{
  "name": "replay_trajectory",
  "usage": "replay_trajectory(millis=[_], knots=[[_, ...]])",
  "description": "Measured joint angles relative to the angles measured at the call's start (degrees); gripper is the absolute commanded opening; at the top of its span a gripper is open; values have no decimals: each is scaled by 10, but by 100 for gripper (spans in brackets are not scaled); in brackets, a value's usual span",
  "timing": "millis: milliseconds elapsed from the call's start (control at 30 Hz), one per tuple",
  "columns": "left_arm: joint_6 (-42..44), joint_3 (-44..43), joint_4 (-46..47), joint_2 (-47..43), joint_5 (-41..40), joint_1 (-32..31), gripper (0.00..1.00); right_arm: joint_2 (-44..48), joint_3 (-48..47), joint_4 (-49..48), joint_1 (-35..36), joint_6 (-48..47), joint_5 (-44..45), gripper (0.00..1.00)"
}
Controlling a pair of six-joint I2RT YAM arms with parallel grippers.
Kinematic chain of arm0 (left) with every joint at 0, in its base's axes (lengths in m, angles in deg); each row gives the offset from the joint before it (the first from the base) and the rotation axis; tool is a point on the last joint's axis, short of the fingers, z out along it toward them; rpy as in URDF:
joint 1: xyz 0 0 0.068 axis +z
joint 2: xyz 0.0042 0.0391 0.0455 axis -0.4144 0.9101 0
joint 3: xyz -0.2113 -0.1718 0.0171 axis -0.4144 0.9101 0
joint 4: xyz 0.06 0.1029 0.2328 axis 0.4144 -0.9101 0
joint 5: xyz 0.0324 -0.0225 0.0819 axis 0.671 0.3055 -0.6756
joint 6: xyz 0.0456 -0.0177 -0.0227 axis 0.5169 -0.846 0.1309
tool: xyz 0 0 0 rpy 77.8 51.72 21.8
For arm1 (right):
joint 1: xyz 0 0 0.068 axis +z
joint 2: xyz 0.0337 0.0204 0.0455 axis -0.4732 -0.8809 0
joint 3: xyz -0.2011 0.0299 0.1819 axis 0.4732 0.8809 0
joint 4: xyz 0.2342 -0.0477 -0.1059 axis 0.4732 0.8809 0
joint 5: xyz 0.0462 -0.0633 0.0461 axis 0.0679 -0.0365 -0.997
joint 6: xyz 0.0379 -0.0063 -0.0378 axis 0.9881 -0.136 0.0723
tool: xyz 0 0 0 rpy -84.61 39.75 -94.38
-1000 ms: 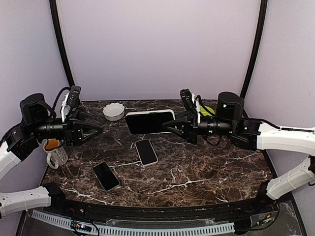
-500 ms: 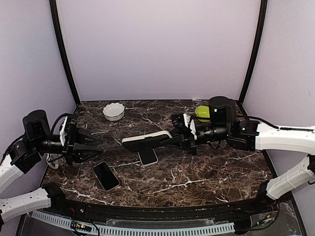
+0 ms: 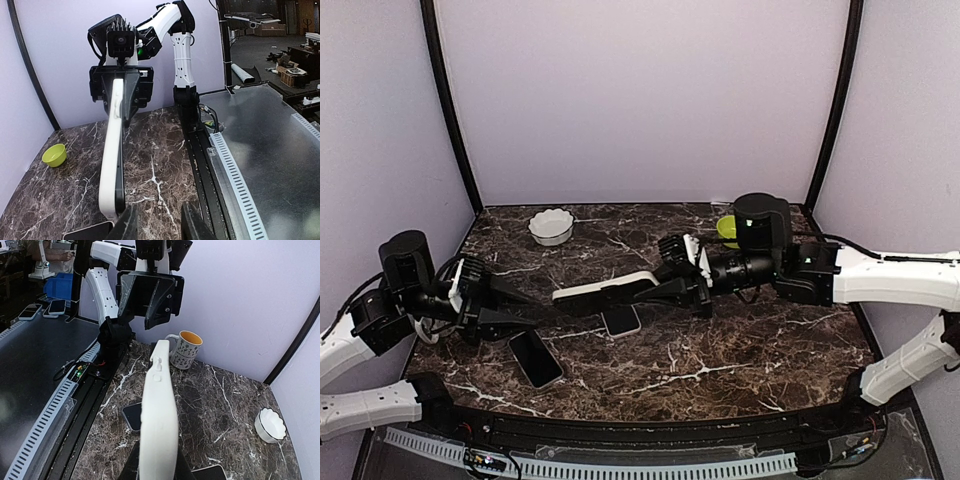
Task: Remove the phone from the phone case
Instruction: Pass from the right arm to the left
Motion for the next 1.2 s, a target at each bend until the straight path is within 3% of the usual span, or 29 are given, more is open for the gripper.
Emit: replay_trajectory(millis=[600,1200], knots=[[10,3,33,43,-34,-47,30,-9,-8,-6,9,1,-6,0],[15,3,28,7,-64,-50,30,-9,-8,-6,14,-2,5,0]])
